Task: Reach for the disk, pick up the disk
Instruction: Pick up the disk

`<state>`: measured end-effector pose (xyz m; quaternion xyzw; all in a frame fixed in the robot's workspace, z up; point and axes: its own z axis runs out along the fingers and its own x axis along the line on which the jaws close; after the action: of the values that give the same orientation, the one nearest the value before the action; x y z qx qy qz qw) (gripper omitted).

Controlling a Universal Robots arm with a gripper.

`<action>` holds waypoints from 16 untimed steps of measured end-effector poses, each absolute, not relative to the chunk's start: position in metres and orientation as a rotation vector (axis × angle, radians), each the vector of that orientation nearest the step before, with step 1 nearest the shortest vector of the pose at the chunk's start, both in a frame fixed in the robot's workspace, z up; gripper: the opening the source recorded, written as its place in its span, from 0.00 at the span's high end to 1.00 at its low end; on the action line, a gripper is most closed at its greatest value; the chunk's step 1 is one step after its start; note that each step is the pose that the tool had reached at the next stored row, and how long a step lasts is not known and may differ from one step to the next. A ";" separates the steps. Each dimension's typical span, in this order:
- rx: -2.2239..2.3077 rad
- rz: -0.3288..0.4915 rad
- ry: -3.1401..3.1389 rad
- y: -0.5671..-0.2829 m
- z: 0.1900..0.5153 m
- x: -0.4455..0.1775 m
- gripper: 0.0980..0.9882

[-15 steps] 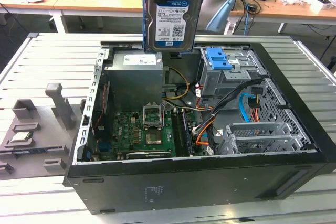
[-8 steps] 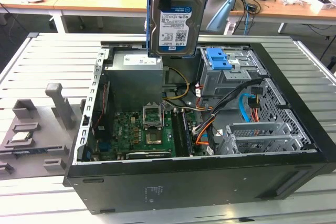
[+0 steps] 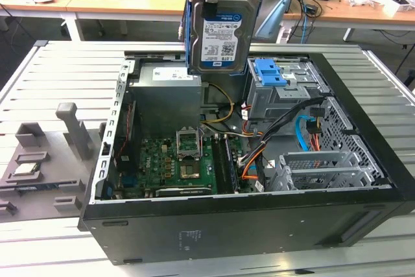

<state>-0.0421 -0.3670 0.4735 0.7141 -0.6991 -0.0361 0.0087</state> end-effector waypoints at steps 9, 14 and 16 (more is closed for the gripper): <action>2.231 -0.113 -2.184 -0.378 0.473 -0.042 0.70; 2.231 -0.113 -2.184 -0.389 0.473 -0.042 0.70; 2.231 -0.113 -2.184 -0.391 0.473 -0.042 0.70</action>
<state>-0.0421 -0.3915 0.4734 0.7141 -0.6991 -0.0361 0.0087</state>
